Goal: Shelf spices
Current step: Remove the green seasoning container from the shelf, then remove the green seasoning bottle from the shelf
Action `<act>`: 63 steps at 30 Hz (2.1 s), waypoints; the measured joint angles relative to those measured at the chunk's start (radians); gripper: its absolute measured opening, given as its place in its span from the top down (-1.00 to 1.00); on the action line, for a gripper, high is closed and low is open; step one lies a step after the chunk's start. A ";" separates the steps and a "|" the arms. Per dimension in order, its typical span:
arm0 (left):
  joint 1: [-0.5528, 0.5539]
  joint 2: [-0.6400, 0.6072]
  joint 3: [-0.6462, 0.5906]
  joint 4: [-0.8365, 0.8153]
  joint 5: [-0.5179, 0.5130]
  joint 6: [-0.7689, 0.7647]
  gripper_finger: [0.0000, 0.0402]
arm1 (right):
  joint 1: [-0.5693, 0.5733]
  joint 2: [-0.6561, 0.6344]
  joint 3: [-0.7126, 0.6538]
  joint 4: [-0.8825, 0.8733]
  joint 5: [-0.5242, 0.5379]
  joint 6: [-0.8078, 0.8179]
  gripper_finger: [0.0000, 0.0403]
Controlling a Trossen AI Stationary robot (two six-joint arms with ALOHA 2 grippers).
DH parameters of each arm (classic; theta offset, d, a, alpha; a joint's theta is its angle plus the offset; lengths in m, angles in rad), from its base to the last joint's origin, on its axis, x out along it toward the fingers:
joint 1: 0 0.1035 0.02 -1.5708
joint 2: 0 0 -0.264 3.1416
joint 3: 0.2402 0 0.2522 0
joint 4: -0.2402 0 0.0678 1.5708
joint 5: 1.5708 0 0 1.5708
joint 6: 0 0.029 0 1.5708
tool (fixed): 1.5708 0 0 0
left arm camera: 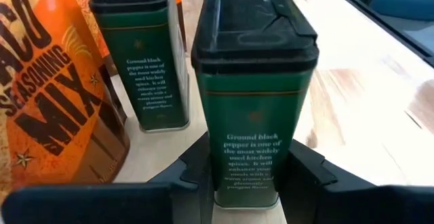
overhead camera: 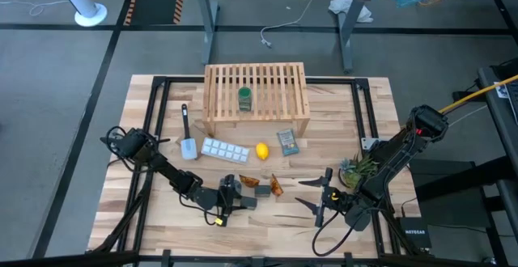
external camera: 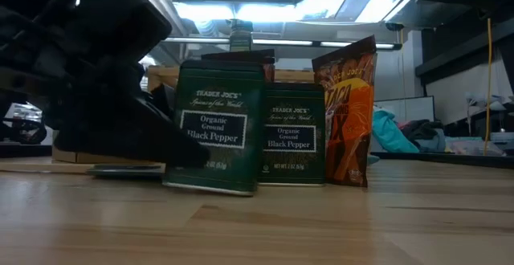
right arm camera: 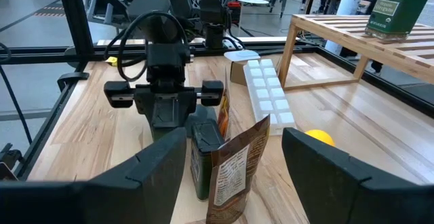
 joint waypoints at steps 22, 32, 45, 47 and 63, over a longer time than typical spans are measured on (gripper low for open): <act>0.000 0.003 0.098 -0.020 0.004 0.062 -0.21 | 0.000 0.000 0.000 0.000 0.000 0.000 -0.24; 0.000 0.003 0.150 -0.018 -0.007 0.212 -0.21 | 0.000 0.000 0.000 0.000 0.000 0.000 -0.24; 0.003 0.002 0.210 -0.016 -0.170 0.464 -0.20 | 0.000 0.000 0.000 0.000 0.000 0.000 -0.24; 0.007 0.001 0.230 -0.013 -0.247 0.536 -0.20 | 0.000 0.000 0.000 0.000 0.000 0.000 -0.24; 0.024 -0.302 0.278 -0.034 -0.365 0.818 -0.20 | 0.000 0.000 0.000 0.000 -0.030 0.000 -0.24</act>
